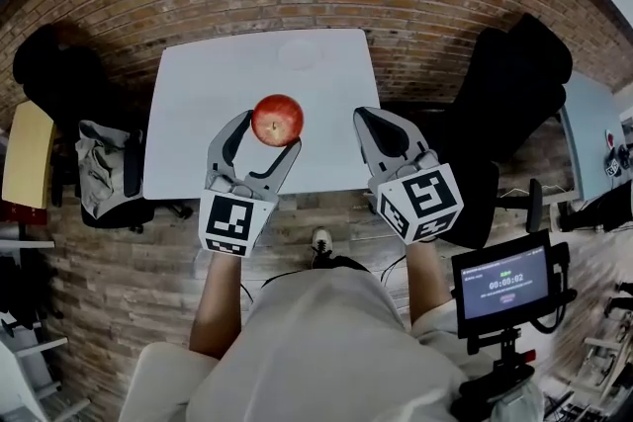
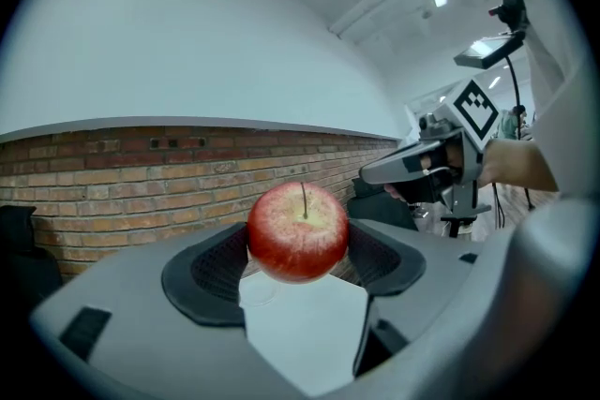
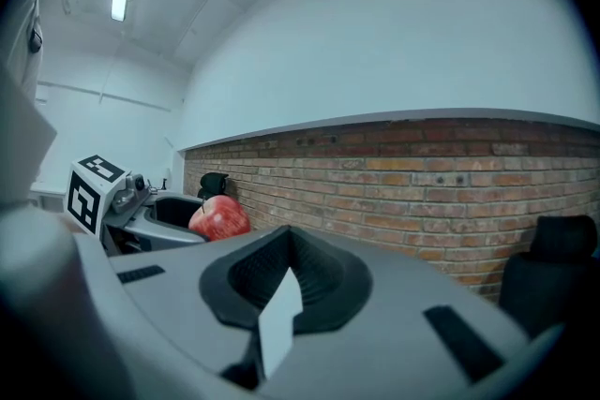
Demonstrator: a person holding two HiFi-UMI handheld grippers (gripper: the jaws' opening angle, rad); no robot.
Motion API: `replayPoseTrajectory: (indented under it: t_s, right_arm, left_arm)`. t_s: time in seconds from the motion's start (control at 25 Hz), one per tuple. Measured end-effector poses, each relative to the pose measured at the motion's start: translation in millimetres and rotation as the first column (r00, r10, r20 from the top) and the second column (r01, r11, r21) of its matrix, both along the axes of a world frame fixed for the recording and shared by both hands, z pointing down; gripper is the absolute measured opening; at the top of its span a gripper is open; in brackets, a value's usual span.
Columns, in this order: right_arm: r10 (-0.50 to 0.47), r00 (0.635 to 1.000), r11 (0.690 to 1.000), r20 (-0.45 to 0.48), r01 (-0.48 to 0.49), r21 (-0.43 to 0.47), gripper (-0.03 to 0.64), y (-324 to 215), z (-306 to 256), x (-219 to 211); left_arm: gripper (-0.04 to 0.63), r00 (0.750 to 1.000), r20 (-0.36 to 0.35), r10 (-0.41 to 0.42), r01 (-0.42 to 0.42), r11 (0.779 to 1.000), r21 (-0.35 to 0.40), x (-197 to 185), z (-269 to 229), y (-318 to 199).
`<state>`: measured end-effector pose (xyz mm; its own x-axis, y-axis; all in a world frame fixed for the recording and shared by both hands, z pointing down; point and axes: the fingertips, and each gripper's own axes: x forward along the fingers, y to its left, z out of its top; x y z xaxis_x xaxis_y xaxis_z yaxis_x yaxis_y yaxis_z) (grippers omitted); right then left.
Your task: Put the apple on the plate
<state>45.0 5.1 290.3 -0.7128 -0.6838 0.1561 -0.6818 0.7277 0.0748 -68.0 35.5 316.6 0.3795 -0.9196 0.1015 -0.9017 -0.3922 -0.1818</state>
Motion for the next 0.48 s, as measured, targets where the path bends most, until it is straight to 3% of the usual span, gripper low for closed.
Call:
replayPoseTrajectory:
  t_s: [0.32,0.48]
  right_arm:
    - [-0.061,0.998,0.997,-0.004,0.061,-0.036,0.003,-85,16,12]
    - [-0.079,0.997,0.996,-0.008,0.079,-0.04,0.003,-96,19,10]
  left_arm:
    - [0.342,0.999,0.02,-0.049,0.049,0.998,-0.026,14,11,-91]
    - [0.342,0.998,0.026,-0.057,0.058,0.998,-0.039,12,16,-110]
